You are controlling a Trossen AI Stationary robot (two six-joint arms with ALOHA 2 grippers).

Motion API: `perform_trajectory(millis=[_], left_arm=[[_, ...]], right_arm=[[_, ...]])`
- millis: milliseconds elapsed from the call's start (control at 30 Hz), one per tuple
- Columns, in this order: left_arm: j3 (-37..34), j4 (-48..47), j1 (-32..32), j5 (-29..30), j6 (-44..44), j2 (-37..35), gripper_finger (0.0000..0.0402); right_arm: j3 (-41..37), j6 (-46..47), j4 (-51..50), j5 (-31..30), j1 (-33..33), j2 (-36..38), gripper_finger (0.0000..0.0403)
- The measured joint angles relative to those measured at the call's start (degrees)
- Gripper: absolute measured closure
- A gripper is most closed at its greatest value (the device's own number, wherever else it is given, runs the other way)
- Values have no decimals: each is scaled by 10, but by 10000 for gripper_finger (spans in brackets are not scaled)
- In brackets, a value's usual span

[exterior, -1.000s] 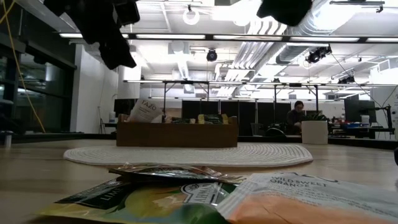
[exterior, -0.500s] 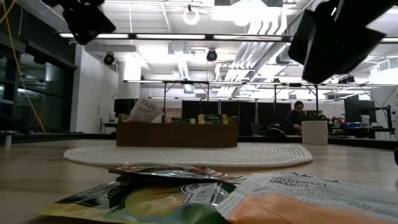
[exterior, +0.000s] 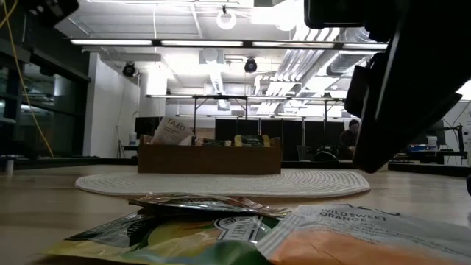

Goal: Pick & Place Tea
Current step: Put the orange tea bag into the left section of the wooden organizer

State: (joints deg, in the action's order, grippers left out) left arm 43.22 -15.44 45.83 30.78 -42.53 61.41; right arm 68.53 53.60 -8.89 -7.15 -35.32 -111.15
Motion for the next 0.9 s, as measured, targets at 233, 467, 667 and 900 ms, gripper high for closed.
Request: perform_trajectory(millis=[233,467,667,900], left_arm=[[0,-1,41,45,-26,0,202],[0,-1,46,46,-28,0,202],[0,-1,45,45,-28,0,202],[0,-2,45,44,-28,0,202]], right_arm=[[0,-7,2,-1,1,0,197],[0,-1,2,-5,1,0,156],[0,7,10,-10,1,-6,97],[1,29,84,38,1,-55,82]])
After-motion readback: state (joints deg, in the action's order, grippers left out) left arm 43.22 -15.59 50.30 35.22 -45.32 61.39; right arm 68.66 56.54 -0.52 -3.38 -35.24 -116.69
